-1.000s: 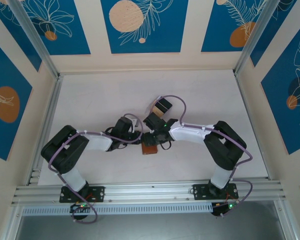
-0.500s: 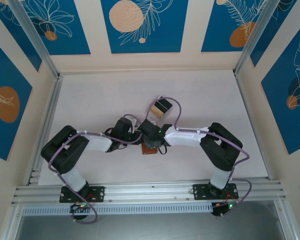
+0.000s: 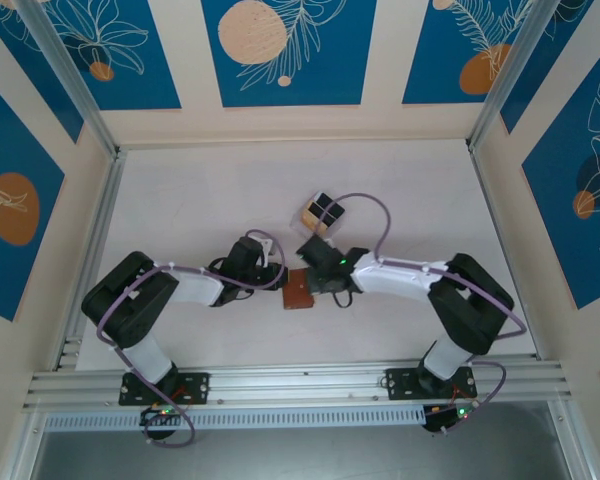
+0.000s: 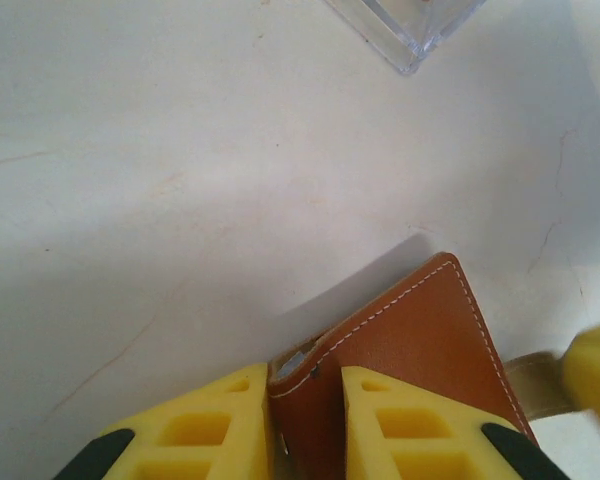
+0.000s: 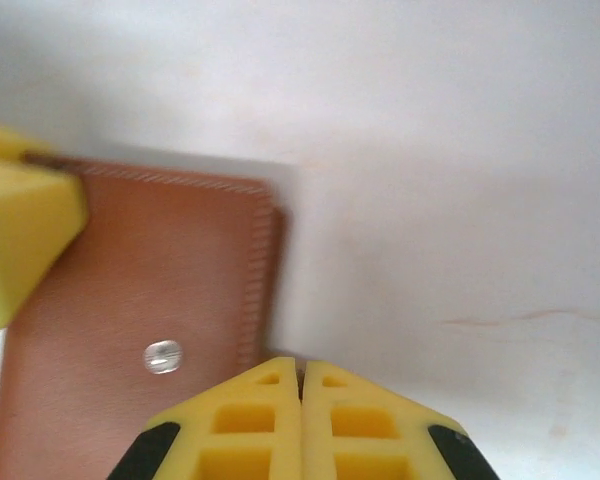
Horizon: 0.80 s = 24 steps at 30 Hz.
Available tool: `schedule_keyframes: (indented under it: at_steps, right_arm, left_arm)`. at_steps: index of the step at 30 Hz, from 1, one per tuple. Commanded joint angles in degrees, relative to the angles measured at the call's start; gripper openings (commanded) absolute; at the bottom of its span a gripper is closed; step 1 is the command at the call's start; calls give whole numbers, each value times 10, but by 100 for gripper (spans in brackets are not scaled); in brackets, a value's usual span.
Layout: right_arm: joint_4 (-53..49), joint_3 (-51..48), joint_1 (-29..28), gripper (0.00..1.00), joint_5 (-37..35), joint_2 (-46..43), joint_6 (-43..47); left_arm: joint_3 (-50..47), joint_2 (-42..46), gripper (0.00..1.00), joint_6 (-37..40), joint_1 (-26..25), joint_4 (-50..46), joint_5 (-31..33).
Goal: Put the credit cards into the card holder
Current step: Open the button on the card holder.
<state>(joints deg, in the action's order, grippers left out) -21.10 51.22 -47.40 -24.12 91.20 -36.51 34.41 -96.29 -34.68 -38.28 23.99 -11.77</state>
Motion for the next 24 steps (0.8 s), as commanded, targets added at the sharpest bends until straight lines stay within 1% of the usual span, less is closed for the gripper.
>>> schedule_keyframes:
  at_steps: [1,2,5,6,9,12,14,16,20,21,23,24]
  right_arm:
    - [1,-37,45,10,77,-25,-25]
    - [3,-42,50,19,80,-24,-30]
    - [6,-44,53,37,77,-5,-44]
    - [1,-40,52,39,72,2,-51]
    - [-22,-27,41,41,33,-2,-67]
    - [-54,-7,11,42,-22,-41,-67]
    - [-81,18,-5,41,-34,-59,-58]
    - [-101,49,-19,42,-19,-67,-44]
    - [-95,85,-27,43,55,-68,-27]
    - [-87,88,-25,40,70,-67,-26]
    - [-64,86,-18,29,102,-59,-27]
    - [-56,85,-11,20,118,-50,-28]
  left_arm:
    - [-24,-27,20,-12,-16,-52,1]
    - [-24,-27,20,-13,-16,-51,0]
    - [-25,-29,20,-15,-19,-47,1]
    - [-25,-29,20,-15,-20,-47,0]
    - [-26,-30,20,-16,-21,-46,1]
    - [-28,-28,20,-16,-23,-48,2]
    - [-30,-28,20,-17,-23,-47,4]
    - [-33,-29,20,-18,-24,-42,3]
    - [-36,-31,20,-19,-24,-36,1]
    - [-37,-32,20,-20,-24,-35,1]
    - [-37,-34,20,-20,-24,-33,0]
    - [-37,-34,20,-20,-24,-33,0]
